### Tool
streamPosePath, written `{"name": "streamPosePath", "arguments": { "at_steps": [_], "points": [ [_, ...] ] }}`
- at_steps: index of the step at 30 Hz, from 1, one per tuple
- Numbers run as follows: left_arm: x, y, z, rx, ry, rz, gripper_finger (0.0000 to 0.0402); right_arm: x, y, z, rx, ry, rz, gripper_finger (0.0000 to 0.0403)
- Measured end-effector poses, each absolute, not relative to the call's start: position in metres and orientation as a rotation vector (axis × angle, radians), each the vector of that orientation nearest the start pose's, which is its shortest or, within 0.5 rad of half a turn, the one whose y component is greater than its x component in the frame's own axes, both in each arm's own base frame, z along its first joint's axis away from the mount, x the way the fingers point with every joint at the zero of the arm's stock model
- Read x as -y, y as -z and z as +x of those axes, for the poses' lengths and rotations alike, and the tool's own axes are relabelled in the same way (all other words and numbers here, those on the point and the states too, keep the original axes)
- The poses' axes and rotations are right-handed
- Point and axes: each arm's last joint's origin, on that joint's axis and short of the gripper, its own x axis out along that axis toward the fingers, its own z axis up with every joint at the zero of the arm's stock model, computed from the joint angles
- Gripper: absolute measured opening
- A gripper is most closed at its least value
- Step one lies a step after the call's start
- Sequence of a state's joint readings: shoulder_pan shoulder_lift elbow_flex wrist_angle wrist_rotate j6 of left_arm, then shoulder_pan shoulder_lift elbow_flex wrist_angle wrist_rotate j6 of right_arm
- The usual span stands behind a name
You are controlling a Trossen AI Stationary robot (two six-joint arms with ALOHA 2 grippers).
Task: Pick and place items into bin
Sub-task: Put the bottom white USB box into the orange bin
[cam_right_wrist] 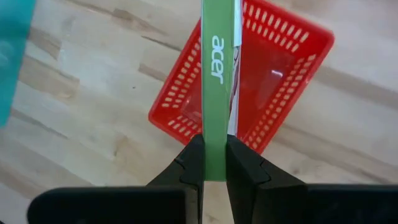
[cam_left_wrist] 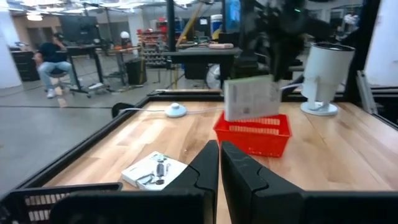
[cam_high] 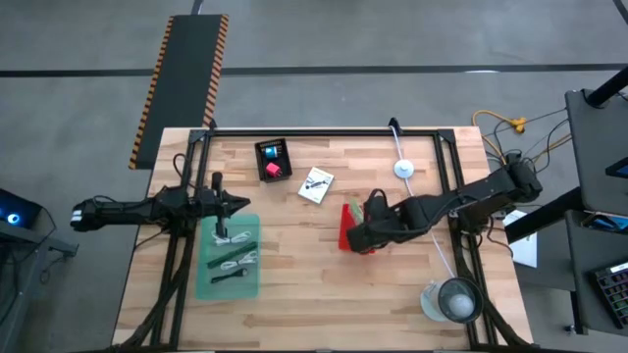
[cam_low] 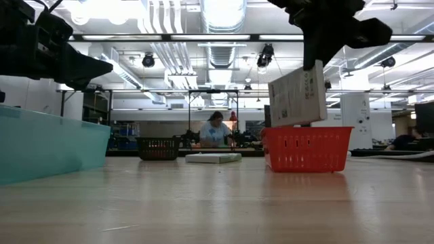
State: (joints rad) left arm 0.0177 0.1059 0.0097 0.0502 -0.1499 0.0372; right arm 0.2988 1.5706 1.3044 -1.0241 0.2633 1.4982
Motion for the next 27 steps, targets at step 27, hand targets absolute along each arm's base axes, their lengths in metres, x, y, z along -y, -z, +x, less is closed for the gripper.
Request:
{"name": "streamPosePath", "arguments": {
  "at_steps": [27],
  "points": [
    [-0.007, -0.167, 0.103, -0.006, -0.208, 0.042, 0.0002, -0.097, -0.242, 0.309, -0.869, 0.912, 0.989, 0.0079]
  ]
}}
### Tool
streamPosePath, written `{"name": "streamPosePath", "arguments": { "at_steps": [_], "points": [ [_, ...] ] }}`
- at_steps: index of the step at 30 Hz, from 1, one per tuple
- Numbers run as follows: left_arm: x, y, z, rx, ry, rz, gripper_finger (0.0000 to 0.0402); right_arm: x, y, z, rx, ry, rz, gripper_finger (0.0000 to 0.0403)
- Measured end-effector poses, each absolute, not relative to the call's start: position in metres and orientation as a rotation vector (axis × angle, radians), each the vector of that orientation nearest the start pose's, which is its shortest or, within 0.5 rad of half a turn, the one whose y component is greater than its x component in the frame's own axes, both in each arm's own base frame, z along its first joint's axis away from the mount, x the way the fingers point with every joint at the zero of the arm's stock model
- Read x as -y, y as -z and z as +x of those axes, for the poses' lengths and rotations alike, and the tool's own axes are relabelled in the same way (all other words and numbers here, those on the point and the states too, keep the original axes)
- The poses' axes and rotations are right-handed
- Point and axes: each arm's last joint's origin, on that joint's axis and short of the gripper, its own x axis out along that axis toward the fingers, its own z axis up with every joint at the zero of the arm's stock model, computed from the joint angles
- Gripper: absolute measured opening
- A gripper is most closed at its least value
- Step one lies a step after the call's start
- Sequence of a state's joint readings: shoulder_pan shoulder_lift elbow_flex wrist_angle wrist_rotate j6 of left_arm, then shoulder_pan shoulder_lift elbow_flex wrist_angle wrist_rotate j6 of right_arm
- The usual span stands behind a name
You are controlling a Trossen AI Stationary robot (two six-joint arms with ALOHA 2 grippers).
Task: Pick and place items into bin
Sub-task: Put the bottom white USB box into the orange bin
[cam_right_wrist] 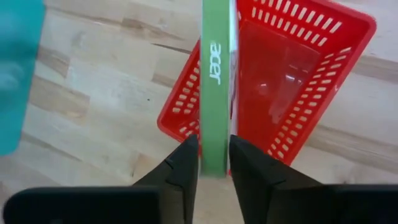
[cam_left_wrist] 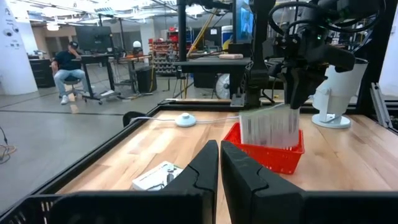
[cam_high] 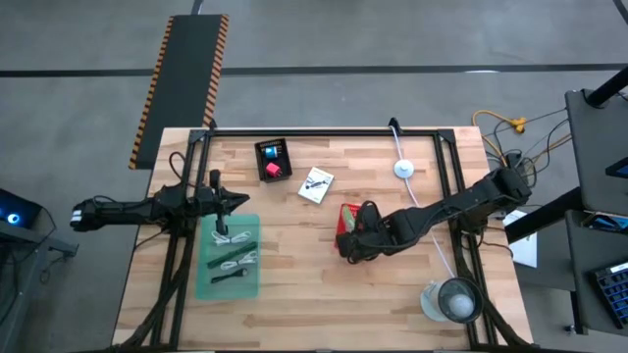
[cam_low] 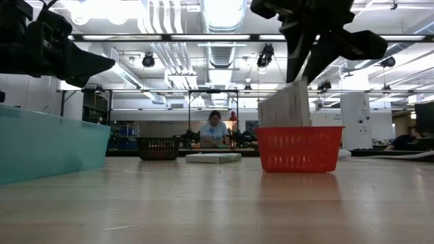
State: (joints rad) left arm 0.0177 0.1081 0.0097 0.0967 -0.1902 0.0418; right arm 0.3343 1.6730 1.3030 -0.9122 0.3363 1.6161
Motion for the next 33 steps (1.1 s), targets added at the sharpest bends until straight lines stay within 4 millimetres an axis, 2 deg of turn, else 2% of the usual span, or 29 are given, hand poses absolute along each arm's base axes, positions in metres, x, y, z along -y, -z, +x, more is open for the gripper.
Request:
{"name": "streamPosePath", "arguments": {
  "at_steps": [7, 10, 16, 22, 29, 33],
  "points": [
    [-0.007, -0.167, 0.103, -0.009, -0.208, 0.042, 0.0002, -0.098, -0.242, 0.309, -0.894, 0.899, 0.996, 0.0128],
    [-0.007, -0.167, 0.103, -0.009, -0.208, 0.042, 0.0002, -0.098, -0.242, 0.31, -0.898, 0.875, 0.948, 0.0143],
    [-0.007, -0.167, 0.103, -0.009, -0.208, 0.042, 0.0002, -0.097, -0.246, 0.316, -0.849, 0.786, 0.8, 0.0148],
    [-0.007, -0.167, 0.103, -0.008, -0.208, 0.042, 0.0002, -0.102, -0.244, 0.329, -0.833, 0.621, 0.639, 0.011],
    [-0.007, -0.167, 0.104, -0.012, -0.209, 0.043, 0.0002, -0.103, -0.222, 0.338, -0.97, 0.52, 0.493, 0.0018],
    [-0.007, -0.167, 0.104, -0.011, -0.209, 0.043, 0.0002, -0.101, -0.217, 0.339, -0.992, 0.518, 0.454, 0.0011]
  ]
}}
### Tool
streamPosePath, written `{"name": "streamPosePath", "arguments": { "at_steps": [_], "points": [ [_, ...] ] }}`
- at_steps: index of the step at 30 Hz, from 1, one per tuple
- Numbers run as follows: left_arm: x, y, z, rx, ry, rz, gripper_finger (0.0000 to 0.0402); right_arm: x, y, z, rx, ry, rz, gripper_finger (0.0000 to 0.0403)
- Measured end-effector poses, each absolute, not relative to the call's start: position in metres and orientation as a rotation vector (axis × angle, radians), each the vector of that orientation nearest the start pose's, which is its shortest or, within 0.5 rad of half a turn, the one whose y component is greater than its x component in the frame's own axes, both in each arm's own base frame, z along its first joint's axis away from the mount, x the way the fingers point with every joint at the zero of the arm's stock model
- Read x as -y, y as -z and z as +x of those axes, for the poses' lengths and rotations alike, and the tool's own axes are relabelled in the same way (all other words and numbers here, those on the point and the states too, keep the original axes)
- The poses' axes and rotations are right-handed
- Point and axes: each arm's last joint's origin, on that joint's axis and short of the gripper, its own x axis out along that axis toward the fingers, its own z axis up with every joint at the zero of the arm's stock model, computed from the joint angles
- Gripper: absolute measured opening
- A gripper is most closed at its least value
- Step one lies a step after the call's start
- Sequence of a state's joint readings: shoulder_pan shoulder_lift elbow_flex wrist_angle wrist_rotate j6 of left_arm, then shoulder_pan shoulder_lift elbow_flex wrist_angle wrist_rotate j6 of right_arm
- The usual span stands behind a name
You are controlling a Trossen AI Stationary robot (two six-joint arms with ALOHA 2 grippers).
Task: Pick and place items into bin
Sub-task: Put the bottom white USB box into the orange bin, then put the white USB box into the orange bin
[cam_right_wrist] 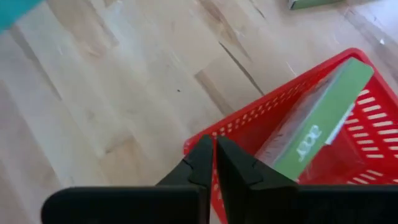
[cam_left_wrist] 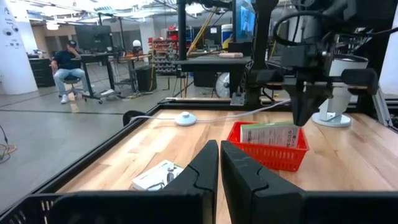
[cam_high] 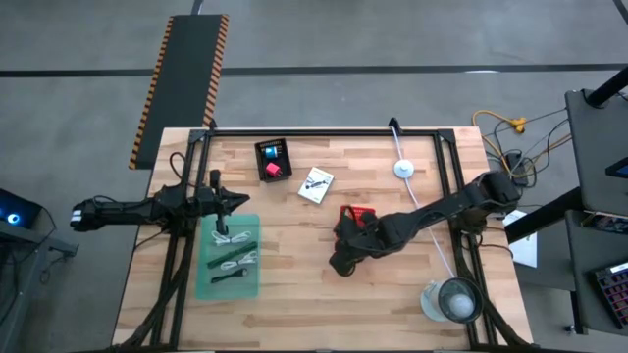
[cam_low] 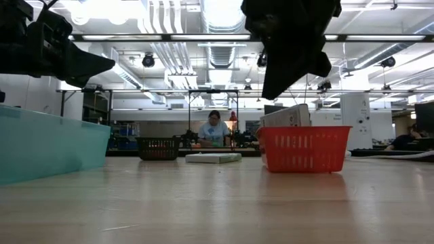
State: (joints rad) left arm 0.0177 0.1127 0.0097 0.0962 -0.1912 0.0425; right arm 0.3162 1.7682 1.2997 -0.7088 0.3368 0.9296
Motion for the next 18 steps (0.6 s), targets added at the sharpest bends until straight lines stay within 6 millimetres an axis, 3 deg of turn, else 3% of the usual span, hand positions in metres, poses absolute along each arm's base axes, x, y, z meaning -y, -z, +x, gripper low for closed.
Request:
{"name": "streamPosePath", "arguments": {
  "at_steps": [6, 12, 18],
  "points": [
    [-0.007, -0.167, 0.104, -0.011, -0.209, 0.043, 0.0002, -0.094, -0.21, 0.336, -1.062, 0.58, 0.437, 0.0008],
    [-0.007, -0.167, 0.104, -0.013, -0.209, 0.043, 0.0002, -0.085, -0.207, 0.327, -1.149, 0.701, 0.567, 0.0008],
    [-0.007, -0.167, 0.104, -0.015, -0.209, 0.043, 0.0002, -0.083, -0.212, 0.325, -1.163, 0.685, 0.608, 0.0008]
  ]
}}
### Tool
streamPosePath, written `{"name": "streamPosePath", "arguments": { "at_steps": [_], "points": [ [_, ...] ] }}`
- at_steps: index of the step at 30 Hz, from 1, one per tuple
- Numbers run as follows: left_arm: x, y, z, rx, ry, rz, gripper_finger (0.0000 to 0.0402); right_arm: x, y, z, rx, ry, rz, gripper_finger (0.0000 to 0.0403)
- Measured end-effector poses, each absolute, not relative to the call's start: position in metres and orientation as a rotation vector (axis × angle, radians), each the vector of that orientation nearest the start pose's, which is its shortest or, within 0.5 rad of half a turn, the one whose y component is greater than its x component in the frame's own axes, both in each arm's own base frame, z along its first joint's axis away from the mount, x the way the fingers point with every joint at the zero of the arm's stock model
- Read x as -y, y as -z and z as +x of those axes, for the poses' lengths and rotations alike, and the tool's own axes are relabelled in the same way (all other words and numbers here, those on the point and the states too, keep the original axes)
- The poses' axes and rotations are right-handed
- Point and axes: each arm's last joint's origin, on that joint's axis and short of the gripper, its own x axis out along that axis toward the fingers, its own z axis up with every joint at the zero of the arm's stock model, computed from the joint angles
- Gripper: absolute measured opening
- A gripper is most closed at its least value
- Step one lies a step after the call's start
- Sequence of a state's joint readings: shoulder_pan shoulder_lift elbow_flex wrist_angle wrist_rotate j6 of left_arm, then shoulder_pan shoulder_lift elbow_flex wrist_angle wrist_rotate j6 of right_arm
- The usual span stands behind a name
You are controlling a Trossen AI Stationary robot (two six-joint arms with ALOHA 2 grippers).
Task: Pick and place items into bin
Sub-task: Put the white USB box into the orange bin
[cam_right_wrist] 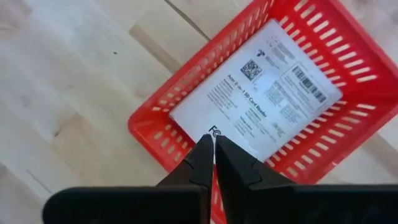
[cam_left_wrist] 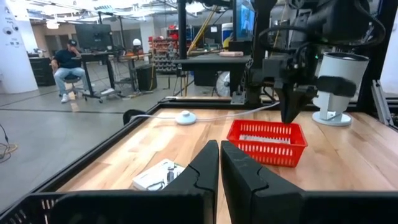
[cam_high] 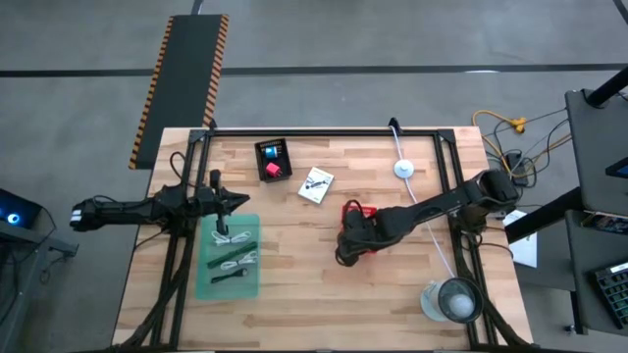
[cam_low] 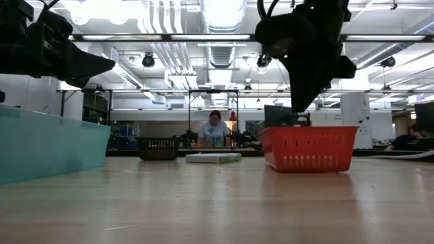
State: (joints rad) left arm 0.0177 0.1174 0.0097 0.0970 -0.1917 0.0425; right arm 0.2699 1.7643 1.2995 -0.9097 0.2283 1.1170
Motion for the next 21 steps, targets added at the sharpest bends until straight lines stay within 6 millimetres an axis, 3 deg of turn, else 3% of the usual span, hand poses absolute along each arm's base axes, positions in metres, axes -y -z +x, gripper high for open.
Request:
{"name": "streamPosePath", "arguments": {
  "at_steps": [6, 13, 21],
  "points": [
    [-0.007, -0.167, 0.104, -0.015, -0.209, 0.043, 0.0002, -0.082, -0.226, 0.32, -1.14, 0.629, 0.572, 0.0008],
    [-0.007, -0.167, 0.104, -0.015, -0.209, 0.043, 0.0002, -0.076, -0.234, 0.325, -1.013, 0.605, 0.304, 0.0008],
    [-0.007, -0.166, 0.104, -0.017, -0.209, 0.043, 0.0002, -0.036, -0.237, 0.338, -1.054, 0.49, 0.209, 0.0033]
  ]
}}
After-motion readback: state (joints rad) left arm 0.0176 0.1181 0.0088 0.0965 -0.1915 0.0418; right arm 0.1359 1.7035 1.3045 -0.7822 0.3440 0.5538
